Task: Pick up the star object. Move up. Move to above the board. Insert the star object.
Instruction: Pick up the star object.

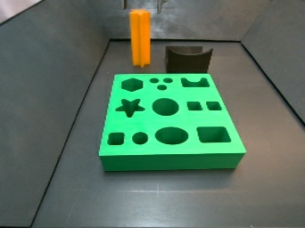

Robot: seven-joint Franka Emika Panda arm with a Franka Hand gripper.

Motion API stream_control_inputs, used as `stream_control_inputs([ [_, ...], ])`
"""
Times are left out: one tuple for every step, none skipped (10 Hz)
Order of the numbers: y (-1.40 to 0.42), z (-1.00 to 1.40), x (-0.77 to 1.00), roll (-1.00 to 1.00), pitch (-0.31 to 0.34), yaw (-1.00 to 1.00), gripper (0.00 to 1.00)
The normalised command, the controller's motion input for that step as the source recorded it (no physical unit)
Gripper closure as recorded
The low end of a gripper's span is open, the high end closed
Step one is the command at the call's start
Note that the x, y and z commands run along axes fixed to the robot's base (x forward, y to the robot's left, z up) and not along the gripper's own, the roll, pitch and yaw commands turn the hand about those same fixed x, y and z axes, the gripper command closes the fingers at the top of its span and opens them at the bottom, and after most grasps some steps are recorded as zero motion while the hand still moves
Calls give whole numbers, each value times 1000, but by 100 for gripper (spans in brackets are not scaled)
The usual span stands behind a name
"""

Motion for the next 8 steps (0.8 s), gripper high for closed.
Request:
stream_control_inputs([
  [0, -46, 0, -167, 0, 960, 0],
  [0, -63, 0, -153, 0, 974, 0],
  [0, -89, 0, -140, 0, 986, 0],
  [-3, -140, 0, -120, -1, 1000, 0],
  [-3, -157, 0, -114, -3, 1000, 0],
  [-9, -160, 0, -114, -6, 1000, 0],
  [-9, -166, 0, -111, -10, 1000, 0],
  [-6, -197, 0, -100, -13, 1000, 0],
])
